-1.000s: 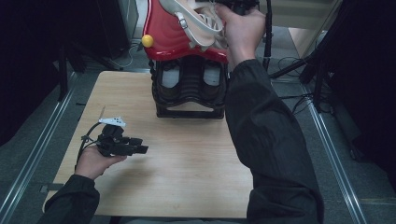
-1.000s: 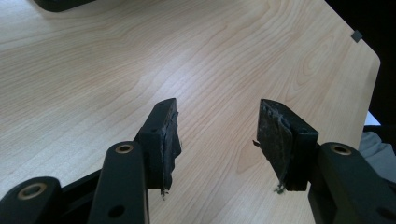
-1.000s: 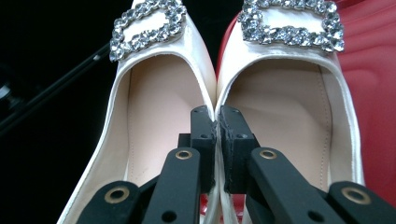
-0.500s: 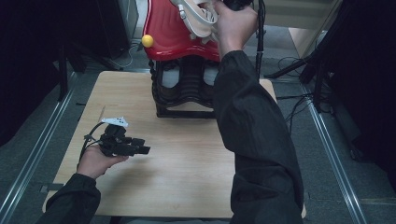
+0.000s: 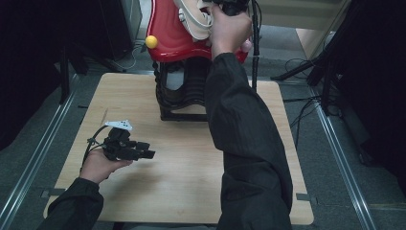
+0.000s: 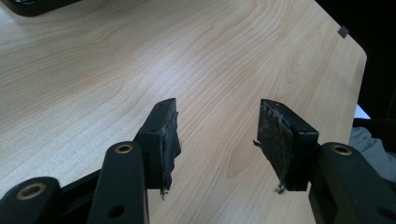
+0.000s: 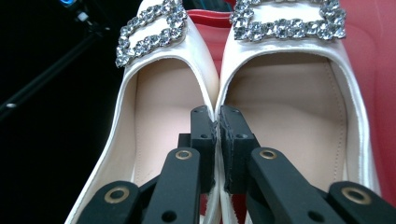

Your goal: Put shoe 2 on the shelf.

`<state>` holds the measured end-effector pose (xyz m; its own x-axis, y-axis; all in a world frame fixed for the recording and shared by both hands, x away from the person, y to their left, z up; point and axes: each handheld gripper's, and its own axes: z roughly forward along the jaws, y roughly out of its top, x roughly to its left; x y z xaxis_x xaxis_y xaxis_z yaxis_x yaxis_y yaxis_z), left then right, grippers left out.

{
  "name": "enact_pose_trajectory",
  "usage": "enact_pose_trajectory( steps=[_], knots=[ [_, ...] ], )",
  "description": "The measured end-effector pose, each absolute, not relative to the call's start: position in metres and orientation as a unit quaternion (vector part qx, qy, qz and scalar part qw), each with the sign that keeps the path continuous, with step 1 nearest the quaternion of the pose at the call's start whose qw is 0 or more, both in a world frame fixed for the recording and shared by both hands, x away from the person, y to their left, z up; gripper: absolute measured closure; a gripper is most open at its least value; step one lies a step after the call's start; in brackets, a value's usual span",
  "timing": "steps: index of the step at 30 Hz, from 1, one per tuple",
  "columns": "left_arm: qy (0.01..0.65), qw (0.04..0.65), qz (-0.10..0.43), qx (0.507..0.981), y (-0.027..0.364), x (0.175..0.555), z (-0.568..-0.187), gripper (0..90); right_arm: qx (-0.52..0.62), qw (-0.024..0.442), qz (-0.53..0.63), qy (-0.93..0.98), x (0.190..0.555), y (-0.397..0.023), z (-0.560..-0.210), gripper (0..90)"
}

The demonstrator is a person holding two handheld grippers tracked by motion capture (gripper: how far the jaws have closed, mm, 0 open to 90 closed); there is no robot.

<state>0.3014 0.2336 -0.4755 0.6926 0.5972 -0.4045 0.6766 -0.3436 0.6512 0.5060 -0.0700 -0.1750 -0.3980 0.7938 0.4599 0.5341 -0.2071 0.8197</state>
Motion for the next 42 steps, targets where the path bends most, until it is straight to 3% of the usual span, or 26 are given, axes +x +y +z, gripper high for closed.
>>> enact_pose_trajectory(
  steps=[17, 42],
  knots=[
    [0.390, 0.420, -0.048, 0.818, 0.235, 0.301, -0.475, 47.7, 0.551, 0.130, 0.543, 0.620, 0.506, -0.053, -0.181, 84.8],
    [0.389, 0.416, -0.047, 0.820, 0.232, 0.301, -0.477, 47.7, 0.499, 0.143, 0.535, 0.666, 0.496, -0.062, -0.166, 71.3]
  ],
)
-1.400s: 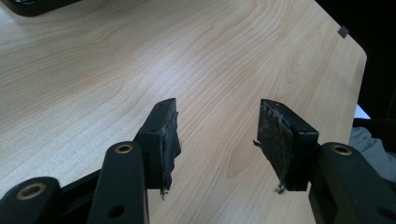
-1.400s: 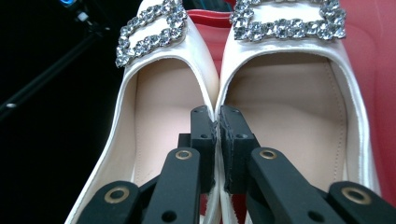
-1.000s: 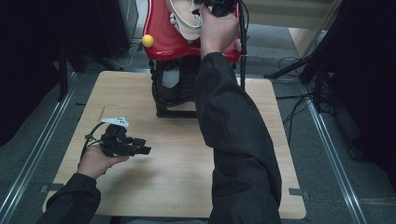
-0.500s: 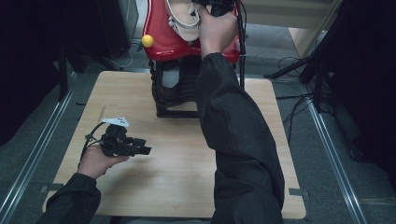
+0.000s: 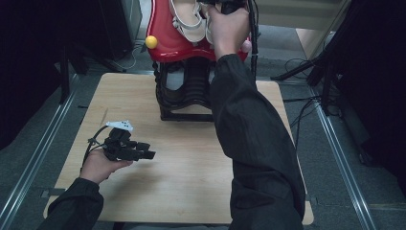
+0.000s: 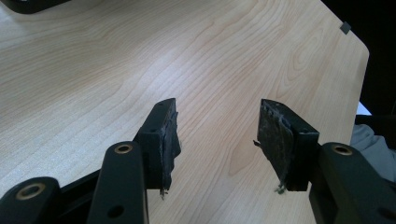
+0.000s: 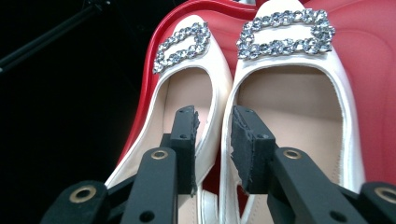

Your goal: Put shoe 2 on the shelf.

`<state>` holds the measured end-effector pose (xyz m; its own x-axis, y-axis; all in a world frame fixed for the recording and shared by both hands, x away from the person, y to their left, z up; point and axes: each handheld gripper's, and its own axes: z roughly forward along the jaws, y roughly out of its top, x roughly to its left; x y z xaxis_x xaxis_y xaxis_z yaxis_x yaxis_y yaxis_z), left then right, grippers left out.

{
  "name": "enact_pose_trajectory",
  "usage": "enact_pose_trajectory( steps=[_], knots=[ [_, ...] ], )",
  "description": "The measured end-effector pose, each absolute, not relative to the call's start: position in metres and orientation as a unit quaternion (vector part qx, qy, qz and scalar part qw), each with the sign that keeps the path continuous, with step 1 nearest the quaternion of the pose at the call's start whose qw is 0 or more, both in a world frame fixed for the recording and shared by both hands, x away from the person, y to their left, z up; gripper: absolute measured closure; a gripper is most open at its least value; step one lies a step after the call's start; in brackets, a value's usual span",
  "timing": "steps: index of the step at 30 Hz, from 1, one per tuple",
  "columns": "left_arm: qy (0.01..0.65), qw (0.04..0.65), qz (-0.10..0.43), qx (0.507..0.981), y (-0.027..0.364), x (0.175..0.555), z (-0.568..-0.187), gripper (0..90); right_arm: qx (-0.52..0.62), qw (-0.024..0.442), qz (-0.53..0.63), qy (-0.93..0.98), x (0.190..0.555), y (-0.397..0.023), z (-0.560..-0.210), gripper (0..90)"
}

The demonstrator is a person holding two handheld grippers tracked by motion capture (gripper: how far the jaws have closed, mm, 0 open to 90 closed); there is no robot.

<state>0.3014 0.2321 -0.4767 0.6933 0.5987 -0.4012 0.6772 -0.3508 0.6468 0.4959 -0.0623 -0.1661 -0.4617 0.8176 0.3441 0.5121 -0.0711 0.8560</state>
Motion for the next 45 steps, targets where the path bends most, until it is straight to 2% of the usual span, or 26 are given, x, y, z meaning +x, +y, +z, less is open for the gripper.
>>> enact_pose_trajectory(
  steps=[16, 32, 45],
  knots=[
    [0.392, 0.415, -0.045, 0.820, 0.232, 0.302, -0.478, 47.4, 0.474, 0.159, 0.529, 0.686, 0.482, -0.091, -0.156, 57.5],
    [0.389, 0.407, -0.043, 0.825, 0.230, 0.302, -0.478, 47.1, 0.486, 0.173, 0.521, 0.680, 0.470, -0.140, -0.166, 55.3],
    [0.389, 0.403, -0.041, 0.827, 0.229, 0.303, -0.478, 46.5, 0.504, 0.178, 0.508, 0.676, 0.466, -0.182, -0.189, 54.7]
  ],
)
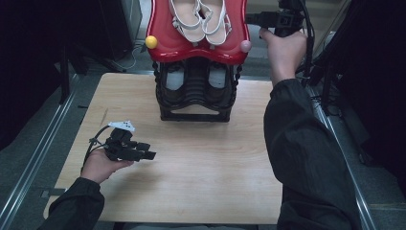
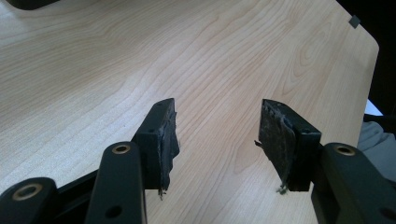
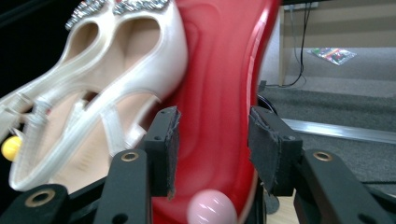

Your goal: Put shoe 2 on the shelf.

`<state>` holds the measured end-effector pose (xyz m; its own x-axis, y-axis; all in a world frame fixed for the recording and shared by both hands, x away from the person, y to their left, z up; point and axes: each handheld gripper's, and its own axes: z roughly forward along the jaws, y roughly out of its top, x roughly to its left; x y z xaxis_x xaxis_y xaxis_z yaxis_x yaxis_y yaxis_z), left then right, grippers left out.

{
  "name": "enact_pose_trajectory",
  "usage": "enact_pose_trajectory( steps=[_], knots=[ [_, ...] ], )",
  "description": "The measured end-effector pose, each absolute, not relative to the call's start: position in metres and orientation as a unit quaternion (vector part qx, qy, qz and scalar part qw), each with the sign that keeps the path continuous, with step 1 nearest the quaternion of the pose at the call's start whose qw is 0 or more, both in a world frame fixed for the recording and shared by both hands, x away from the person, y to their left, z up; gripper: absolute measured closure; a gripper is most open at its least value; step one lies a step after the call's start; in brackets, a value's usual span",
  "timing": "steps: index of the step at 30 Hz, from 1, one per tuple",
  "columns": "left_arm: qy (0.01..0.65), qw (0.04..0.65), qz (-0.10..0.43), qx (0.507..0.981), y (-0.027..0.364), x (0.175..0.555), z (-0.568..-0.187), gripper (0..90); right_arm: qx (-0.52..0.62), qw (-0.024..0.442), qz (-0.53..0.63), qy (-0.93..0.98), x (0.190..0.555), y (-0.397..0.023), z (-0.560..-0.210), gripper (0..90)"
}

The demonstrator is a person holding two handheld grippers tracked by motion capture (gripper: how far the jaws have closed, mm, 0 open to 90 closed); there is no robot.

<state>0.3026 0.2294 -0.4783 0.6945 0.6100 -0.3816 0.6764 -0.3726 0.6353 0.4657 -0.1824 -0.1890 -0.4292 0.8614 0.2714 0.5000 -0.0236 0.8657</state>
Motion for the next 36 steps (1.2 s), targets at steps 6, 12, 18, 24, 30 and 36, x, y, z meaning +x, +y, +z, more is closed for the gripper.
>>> enact_pose_trajectory(
  steps=[6, 12, 18, 24, 30, 36],
  knots=[
    [0.386, 0.402, -0.042, 0.829, 0.228, 0.303, -0.478, 46.5, 0.506, 0.178, 0.511, 0.672, 0.461, -0.195, -0.202, 54.6],
    [0.385, 0.402, -0.042, 0.829, 0.228, 0.303, -0.478, 46.5, 0.507, 0.185, 0.509, 0.671, 0.454, -0.207, -0.216, 49.6],
    [0.385, 0.403, -0.041, 0.829, 0.227, 0.304, -0.479, 46.5, 0.516, 0.178, 0.508, 0.666, 0.446, -0.223, -0.232, 49.5],
    [0.390, 0.406, -0.040, 0.826, 0.227, 0.305, -0.479, 44.4, 0.515, 0.171, 0.503, 0.673, 0.438, -0.229, -0.248, 48.6],
    [0.389, 0.405, -0.040, 0.826, 0.227, 0.306, -0.479, 43.3, 0.510, 0.164, 0.498, 0.682, 0.428, -0.232, -0.262, 48.1],
    [0.389, 0.408, -0.037, 0.825, 0.227, 0.306, -0.479, 42.9, 0.507, 0.156, 0.498, 0.685, 0.421, -0.235, -0.278, 47.6]
  ],
)
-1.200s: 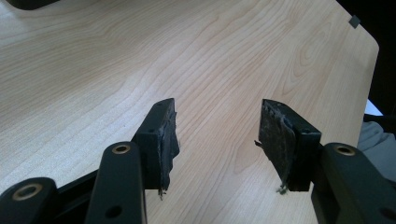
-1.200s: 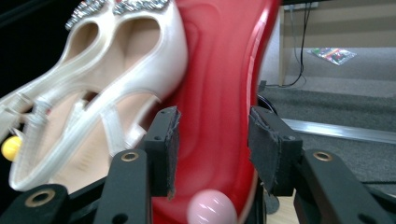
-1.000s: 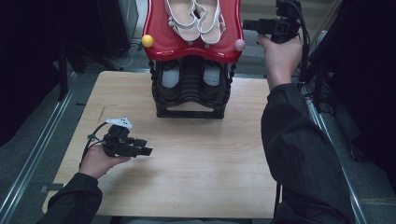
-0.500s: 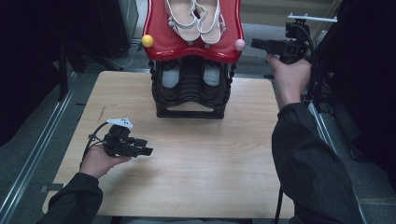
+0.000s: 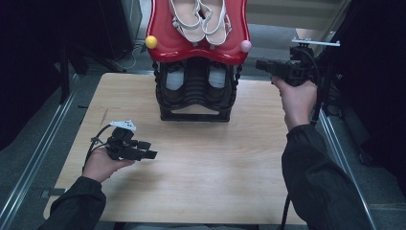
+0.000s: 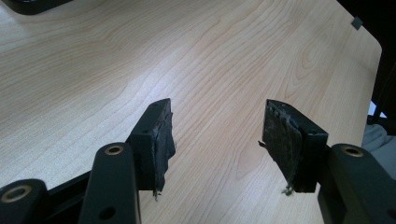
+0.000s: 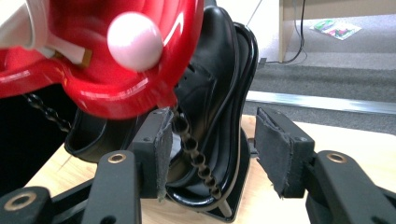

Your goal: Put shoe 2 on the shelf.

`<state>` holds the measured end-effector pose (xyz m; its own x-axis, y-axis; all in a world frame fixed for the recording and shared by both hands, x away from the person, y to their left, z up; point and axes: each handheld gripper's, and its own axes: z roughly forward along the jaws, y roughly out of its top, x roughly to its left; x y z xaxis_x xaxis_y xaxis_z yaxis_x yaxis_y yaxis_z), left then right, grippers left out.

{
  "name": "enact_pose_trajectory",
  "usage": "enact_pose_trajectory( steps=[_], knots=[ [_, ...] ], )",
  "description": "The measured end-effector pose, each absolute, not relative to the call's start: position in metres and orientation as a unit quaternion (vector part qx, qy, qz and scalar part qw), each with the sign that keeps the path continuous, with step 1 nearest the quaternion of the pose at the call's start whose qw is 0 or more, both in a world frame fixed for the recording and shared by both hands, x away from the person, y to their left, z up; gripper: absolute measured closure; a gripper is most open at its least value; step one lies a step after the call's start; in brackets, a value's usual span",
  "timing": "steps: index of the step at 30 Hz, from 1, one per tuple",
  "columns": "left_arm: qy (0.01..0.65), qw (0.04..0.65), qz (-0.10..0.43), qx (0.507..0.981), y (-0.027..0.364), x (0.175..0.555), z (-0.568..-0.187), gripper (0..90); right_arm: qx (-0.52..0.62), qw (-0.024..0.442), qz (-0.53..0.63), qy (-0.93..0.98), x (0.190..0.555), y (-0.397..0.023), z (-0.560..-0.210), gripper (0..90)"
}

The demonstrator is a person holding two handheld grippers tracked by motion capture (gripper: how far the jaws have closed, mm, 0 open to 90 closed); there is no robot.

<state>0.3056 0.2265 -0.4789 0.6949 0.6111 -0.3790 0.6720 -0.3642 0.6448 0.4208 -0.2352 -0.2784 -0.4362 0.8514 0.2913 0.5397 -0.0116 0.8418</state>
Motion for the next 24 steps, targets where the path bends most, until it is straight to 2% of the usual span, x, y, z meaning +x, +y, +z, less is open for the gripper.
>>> enact_pose_trajectory(
  steps=[10, 24],
  knots=[
    [0.388, 0.409, -0.034, 0.825, 0.227, 0.305, -0.478, 41.7, 0.500, 0.151, 0.492, 0.696, 0.407, -0.237, -0.305, 46.2],
    [0.386, 0.410, -0.034, 0.826, 0.227, 0.304, -0.478, 40.4, 0.495, 0.109, 0.495, 0.706, 0.387, -0.224, -0.362, 45.1]
  ],
)
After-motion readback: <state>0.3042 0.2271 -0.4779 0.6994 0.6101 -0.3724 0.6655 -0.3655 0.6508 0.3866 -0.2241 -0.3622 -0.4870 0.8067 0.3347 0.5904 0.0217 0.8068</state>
